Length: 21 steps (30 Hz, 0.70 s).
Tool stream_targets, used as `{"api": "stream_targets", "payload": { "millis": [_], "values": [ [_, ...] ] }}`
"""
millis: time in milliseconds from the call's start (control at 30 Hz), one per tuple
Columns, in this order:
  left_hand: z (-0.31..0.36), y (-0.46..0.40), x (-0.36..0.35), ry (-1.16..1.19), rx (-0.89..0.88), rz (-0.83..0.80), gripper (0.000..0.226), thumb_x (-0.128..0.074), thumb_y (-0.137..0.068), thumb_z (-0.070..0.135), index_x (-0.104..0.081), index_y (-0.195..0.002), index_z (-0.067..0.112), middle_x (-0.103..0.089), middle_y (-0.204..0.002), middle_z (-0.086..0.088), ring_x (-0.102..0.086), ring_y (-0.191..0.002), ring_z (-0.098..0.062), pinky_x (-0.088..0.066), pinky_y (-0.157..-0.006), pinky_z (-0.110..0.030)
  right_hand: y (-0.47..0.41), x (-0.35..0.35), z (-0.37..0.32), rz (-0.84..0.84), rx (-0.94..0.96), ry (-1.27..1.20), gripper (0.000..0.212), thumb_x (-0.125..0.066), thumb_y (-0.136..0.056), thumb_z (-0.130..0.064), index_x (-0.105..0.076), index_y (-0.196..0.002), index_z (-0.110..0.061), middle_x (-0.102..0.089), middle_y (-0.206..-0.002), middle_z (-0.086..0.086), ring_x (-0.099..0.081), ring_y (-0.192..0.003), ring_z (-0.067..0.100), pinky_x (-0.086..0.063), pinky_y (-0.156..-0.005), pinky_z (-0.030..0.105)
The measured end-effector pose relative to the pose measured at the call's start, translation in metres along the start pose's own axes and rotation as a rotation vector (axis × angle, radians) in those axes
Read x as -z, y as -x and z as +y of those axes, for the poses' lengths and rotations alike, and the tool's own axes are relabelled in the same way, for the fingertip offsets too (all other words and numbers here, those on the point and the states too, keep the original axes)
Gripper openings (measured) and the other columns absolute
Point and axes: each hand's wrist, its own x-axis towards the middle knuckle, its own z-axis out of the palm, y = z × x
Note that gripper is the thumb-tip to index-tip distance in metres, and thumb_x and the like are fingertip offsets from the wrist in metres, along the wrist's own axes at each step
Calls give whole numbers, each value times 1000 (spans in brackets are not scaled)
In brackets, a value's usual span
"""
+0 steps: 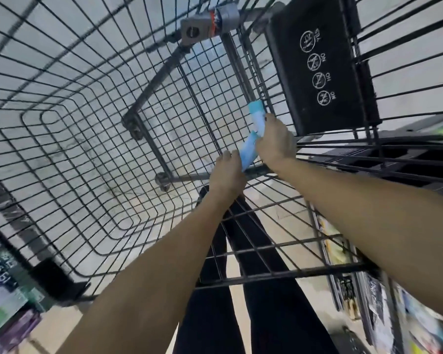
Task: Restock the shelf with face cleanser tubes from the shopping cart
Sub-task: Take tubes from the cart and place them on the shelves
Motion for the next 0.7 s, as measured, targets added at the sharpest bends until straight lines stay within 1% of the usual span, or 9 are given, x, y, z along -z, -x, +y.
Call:
{"api": "stream_targets", "payload": {
  "millis": [67,133,167,267,333,433,500,567,700],
  "values": [
    [0,5,12,70,29,-30,42,-70,-85,15,-52,-122,5,-56,-111,-13,-57,-97,-31,-48,-75,-41,2,9,-1,3,-55,-119,33,-70,-92,-21,-58,-123,-16,-68,-118,10,-66,-104,37,-53,-84,42],
    [-2,14,28,210,103,-48,41,-73,-84,18,-53,-119,6,-58,-105,-10,-60,-90,-28,-47,-67,-36,9,21,-5,-1,-110,-216,30,-69,-91,-21,-62,-120,-17,-71,-113,11,-67,-100,35,-53,-79,38],
    [-3,20,37,316,161,-53,43,-73,-85,18,-53,-122,7,-59,-105,-8,-63,-89,-27,-50,-66,-36,14,28,-7,-3,-136,-264,31,-69,-90,-21,-64,-120,-18,-71,-112,11,-68,-99,34,-52,-78,35],
    [-5,44,70,724,348,-55,54,-71,-91,18,-49,-139,9,-63,-116,-13,-71,-88,-28,-62,-80,-44,38,56,-15,-10,-203,-407,33,-71,-88,-20,-70,-121,-20,-72,-112,10,-67,-100,31,-52,-80,32],
    [-6,65,98,950,398,-70,49,-66,-95,15,-48,-141,10,-62,-123,-15,-69,-90,-26,-63,-79,-44,57,78,-20,-6,-239,-527,31,-74,-85,-15,-74,-116,-19,-73,-104,9,-68,-91,28,-56,-78,33],
    [0,111,146,1205,375,-104,43,-56,-93,8,-49,-135,13,-56,-129,-16,-62,-105,-30,-59,-76,-43,92,118,-27,9,-300,-748,33,-75,-82,-13,-77,-114,-17,-73,-92,5,-64,-71,20,-49,-61,25],
    [8,146,176,1321,349,-116,51,-53,-87,8,-50,-138,11,-59,-124,-16,-61,-106,-30,-58,-81,-43,120,149,-32,34,-314,-862,37,-76,-80,-12,-77,-116,-18,-75,-96,5,-65,-72,17,-48,-60,20],
    [20,183,205,1380,280,-117,52,-53,-83,8,-52,-135,8,-63,-115,-16,-60,-99,-27,-55,-88,-45,152,181,-37,55,-270,-955,39,-79,-80,-9,-77,-118,-17,-76,-98,4,-66,-73,13,-50,-58,17],
    [50,254,252,1351,53,-88,33,-54,-89,2,-53,-121,9,-60,-113,-18,-58,-95,-26,-57,-79,-40,223,241,-40,98,-124,-1098,36,-80,-80,-2,-76,-112,-19,-74,-93,3,-69,-77,17,-54,-58,18]
  ]
}}
